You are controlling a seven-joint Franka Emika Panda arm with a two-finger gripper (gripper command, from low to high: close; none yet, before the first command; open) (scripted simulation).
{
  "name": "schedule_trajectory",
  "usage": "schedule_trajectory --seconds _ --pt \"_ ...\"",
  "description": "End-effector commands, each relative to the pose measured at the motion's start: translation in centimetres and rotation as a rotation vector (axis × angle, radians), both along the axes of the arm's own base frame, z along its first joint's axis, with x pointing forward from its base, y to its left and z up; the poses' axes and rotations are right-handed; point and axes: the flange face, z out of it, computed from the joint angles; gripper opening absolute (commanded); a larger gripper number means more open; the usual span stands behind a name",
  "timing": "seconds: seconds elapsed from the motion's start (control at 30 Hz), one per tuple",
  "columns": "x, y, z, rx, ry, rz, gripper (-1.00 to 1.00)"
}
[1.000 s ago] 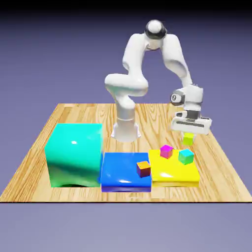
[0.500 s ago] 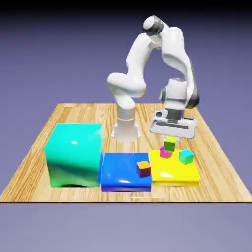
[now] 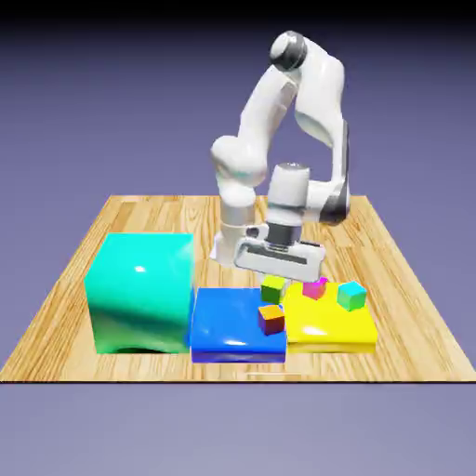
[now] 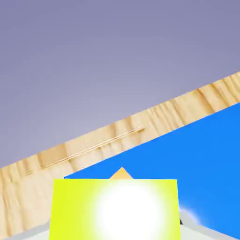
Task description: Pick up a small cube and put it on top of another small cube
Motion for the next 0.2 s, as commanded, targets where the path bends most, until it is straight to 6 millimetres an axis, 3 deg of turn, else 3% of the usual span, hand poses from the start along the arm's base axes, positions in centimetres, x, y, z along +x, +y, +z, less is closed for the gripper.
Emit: schedule_trajectory --seconds 0.0,0.1,0.13,0.17 --pt "0.1 -0.1 -0.5 0.001 0.000 -0.001 -1.00" --pt "0.2 -0.2 -1.7 0.006 0.001 -0.003 -1.00" --pt "0.2 -0.2 -1.7 0.006 0.001 -0.003 1.00" --pt "0.2 -0.2 -1.7 0.006 0.001 -0.003 1.00"
